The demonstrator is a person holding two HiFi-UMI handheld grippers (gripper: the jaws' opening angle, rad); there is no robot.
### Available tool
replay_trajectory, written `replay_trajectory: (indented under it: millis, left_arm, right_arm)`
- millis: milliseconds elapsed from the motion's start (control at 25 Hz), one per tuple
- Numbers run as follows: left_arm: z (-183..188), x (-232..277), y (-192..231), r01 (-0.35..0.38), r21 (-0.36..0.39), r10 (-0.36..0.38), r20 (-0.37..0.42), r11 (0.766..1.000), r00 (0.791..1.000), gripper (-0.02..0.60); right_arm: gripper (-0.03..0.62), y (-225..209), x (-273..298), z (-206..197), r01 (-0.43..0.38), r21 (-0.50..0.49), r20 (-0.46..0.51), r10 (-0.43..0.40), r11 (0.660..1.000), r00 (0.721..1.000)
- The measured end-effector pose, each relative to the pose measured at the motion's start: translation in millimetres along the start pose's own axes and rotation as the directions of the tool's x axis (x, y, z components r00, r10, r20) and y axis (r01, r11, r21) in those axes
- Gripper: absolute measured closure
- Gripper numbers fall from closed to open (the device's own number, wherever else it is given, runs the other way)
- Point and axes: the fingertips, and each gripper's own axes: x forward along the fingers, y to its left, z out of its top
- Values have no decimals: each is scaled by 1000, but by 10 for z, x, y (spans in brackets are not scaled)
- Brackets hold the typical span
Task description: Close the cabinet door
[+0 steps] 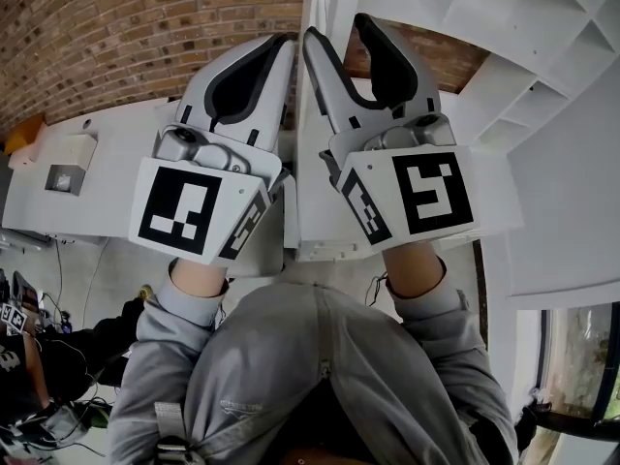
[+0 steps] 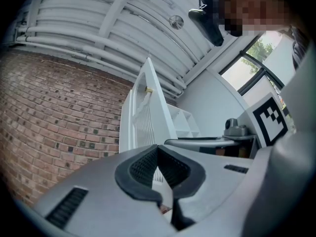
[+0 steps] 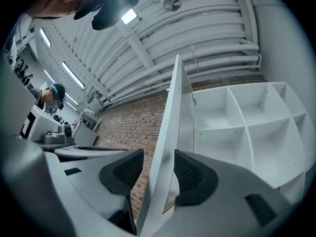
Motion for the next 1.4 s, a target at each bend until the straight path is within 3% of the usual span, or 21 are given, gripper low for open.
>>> replay_trajectory:
  millis: [680, 1400]
  left_arm:
    - [-192, 107, 104, 21, -22, -21, -19, 1000, 1000, 575]
    - [-287, 183, 228, 134, -83, -135, -11, 987, 991, 575]
  right_arm:
    - [402, -72, 218, -305, 69, -60, -79, -73, 996, 994]
    - [439, -57, 281, -276, 132, -55, -108, -137, 990, 985]
